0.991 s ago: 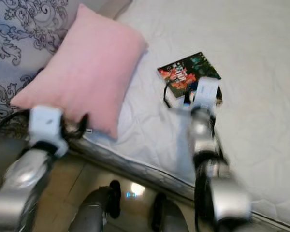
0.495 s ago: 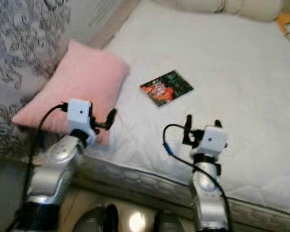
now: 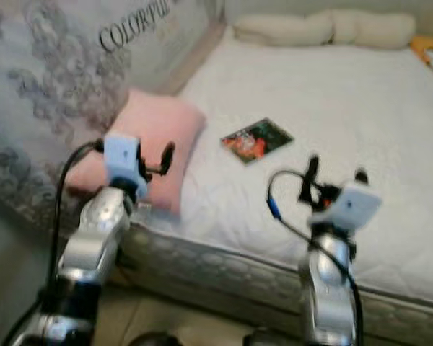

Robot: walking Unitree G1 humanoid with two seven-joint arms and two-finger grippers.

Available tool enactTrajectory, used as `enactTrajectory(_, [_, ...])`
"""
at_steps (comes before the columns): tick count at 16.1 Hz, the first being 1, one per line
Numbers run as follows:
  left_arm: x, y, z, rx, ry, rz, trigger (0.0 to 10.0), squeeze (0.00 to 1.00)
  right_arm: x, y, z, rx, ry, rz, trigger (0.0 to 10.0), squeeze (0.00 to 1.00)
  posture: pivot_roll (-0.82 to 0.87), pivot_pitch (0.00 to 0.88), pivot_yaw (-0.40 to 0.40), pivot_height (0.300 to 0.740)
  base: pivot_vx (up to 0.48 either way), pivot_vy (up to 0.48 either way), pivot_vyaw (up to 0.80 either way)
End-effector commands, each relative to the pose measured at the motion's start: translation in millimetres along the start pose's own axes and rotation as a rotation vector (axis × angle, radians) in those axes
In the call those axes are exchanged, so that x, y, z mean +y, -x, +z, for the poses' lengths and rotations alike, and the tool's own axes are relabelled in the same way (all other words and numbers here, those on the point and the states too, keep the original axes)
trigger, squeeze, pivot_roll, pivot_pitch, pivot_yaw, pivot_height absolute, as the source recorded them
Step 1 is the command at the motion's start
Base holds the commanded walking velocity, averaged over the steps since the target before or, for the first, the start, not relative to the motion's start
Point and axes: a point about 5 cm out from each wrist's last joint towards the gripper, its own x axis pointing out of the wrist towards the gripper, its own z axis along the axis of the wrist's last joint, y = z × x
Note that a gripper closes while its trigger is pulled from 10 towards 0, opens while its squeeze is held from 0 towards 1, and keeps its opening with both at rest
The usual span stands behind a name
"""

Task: Clean up the room

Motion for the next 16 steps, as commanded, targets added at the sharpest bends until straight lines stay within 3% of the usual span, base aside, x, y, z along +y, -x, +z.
enactTrajectory(1, [-2.4,-3.5,0.3,0.005,-0.018,-0.024,10.0,0.0,1.2,-1.7,-1.5,0.023,-0.031,-0.009,10.0,0.0,-0.12,0.0,0.087,0.74,0.0,0.0,0.0])
enactTrajectory(3, [-6.7,-7.9,0.7,0.018,-0.048,-0.055,10.0,0.0,14.1,-6.5,-5.1,0.035,-0.039,0.06,10.0,0.0,-0.11,0.0,0.087,0.74,0.0,0.0,0.0])
enactTrajectory(6, [-18.3,-8.2,11.4,-0.052,-0.031,-0.148,10.0,0.0,31.5,-21.3,-6.2,0.044,-0.028,0.152,10.0,0.0,-0.07,0.0,0.071,0.74,0.355,-0.084,0.0])
enactTrajectory(16, [-25.7,-12.9,10.2,-0.055,-0.046,-0.172,10.0,0.0,40.1,-39.1,-4.9,0.045,0.015,0.201,10.0,0.0,-0.09,0.0,0.055,0.74,0.367,-0.305,0.0])
